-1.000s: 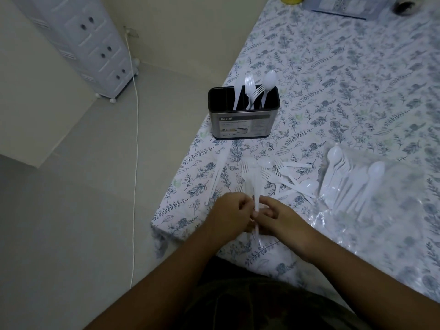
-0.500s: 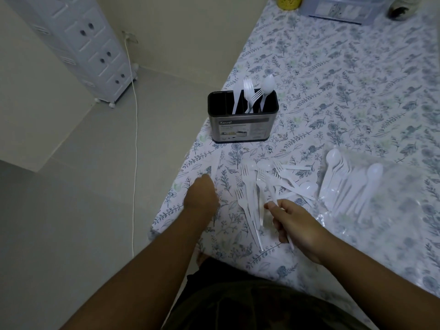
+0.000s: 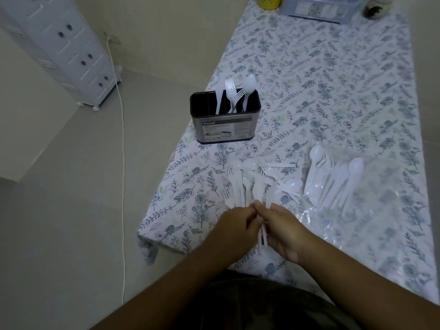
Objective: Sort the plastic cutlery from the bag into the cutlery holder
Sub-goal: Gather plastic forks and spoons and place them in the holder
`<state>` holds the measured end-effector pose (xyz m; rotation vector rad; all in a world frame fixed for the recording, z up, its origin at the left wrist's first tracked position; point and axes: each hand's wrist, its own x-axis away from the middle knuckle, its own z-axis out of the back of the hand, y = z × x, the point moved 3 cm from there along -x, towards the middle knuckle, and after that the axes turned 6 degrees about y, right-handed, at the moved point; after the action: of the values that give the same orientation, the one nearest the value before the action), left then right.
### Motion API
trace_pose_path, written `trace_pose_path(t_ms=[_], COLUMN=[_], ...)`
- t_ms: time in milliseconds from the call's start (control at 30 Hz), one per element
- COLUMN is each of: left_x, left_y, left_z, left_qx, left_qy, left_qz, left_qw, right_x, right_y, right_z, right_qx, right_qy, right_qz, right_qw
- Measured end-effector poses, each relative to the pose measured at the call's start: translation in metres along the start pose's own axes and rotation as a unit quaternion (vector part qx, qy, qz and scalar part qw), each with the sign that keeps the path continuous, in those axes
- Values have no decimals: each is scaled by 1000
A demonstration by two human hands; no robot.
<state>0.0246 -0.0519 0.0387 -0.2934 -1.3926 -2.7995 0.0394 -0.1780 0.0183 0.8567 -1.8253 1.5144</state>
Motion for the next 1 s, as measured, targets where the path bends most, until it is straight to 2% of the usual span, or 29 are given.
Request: trace_pose_path(t_ms=[33, 133, 233, 333, 433, 533, 633, 667, 800, 900, 1000], left_x=[-2, -14, -22, -26, -28, -33, -32, -31, -33, -43, -43], left_y=[1, -15, -43, -65, -82, -85, -72, -66, -52, -51, -55], left_z=[-1, 1, 0, 8, 23, 37, 38, 32, -4, -16, -17], left_qx=[-17, -51, -134, -78, -57, -73, -105, -111, -163, -210, -190], left_qy=[0, 48, 57, 74, 79, 124, 179, 168, 48, 26, 19], left_qz=[-21, -14, 55, 125, 153, 148, 104, 96, 136, 157, 170], left_qw=[1000, 997, 988, 986, 983, 978, 973, 975, 976, 965, 967], right_x=[-1, -1, -3, -2, -1, -2, -5, -5, -4, 2, 5], right_y=[1, 3, 6, 7, 7, 8, 8, 8, 6, 7, 8], right_z=[4, 13, 24, 30, 30, 27, 29, 29, 28, 24, 28], right_qx=[5, 11, 44, 70, 47, -5, -1, -4, 13, -9, 60], right_qy=[5, 38, 76, 79, 69, 33, 36, 40, 51, 33, 52], right_qz=[-1, 7, 18, 23, 13, -11, -22, -23, -6, -7, 10], right_qw=[1000, 999, 996, 994, 996, 999, 999, 999, 999, 999, 997])
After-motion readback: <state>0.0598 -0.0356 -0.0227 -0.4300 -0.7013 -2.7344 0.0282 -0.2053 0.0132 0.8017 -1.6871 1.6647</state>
